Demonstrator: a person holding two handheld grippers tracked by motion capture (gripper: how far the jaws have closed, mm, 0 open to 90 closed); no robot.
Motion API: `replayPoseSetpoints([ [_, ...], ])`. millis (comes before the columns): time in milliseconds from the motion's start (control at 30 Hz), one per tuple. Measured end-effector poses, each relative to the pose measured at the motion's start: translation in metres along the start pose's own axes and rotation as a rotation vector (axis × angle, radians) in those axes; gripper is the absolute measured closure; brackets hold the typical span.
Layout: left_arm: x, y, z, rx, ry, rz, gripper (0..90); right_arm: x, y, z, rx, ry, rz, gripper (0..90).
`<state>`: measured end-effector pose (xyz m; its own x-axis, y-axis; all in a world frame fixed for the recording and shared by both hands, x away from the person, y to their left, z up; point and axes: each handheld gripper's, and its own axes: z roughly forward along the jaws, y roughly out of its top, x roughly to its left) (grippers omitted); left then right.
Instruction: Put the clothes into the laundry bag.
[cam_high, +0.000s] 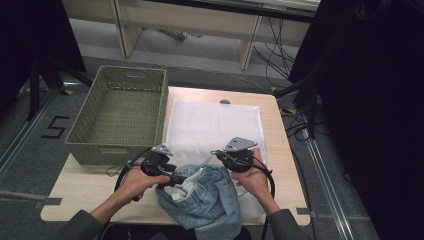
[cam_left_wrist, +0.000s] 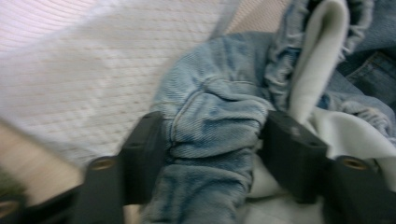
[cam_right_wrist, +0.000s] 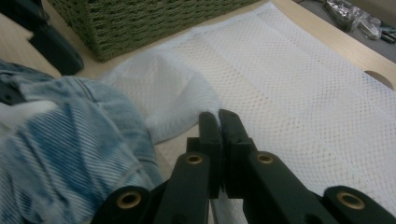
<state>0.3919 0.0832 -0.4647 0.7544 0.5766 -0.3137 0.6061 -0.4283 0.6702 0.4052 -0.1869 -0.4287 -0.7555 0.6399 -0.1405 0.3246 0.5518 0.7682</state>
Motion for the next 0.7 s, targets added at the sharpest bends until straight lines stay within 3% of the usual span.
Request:
replayPoseSetpoints([
  [33,-0.002,0.000,0.003,-0.007,-0.001,0.011,44.2,0.000,0.000,0.001,-0.001,-0.004,-0.012,89.7],
  [167,-0.009,0.000,0.005,-0.027,0.010,0.036,74.6,0.002,0.001,0.002,0.007,0.001,-0.017,89.7],
  [200,-0.019,0.002,0.001,-0.056,0.009,0.065,75.9,0.001,0.003,0.002,-0.006,-0.007,-0.020,89.7],
  [233,-0.019,0.002,0.001,-0.056,0.009,0.065,76.6,0.003,0.003,0.003,-0.004,-0.010,-0.007,89.8],
  [267,-0.031,0.007,-0.003,-0.079,0.020,0.115,77.7,0.000,0.004,0.004,-0.018,-0.015,-0.029,89.8],
  [300,-0.035,0.009,-0.003,-0.088,0.006,0.126,77.8,0.000,0.005,0.003,-0.016,-0.010,-0.019,89.8],
  [433,-0.046,0.015,0.009,-0.093,0.003,0.136,78.3,0.000,0.013,0.003,-0.025,-0.010,-0.015,89.8],
  [467,-0.048,0.016,0.013,-0.094,-0.016,0.138,78.3,0.001,0.015,0.003,-0.029,-0.010,-0.014,89.8],
  [600,-0.055,0.024,0.024,-0.108,-0.030,0.171,77.9,0.007,0.020,0.005,-0.031,0.005,-0.038,89.8],
  [700,-0.053,0.028,0.024,-0.130,-0.048,0.162,77.7,0.008,0.022,0.005,-0.046,0.009,-0.040,89.7],
])
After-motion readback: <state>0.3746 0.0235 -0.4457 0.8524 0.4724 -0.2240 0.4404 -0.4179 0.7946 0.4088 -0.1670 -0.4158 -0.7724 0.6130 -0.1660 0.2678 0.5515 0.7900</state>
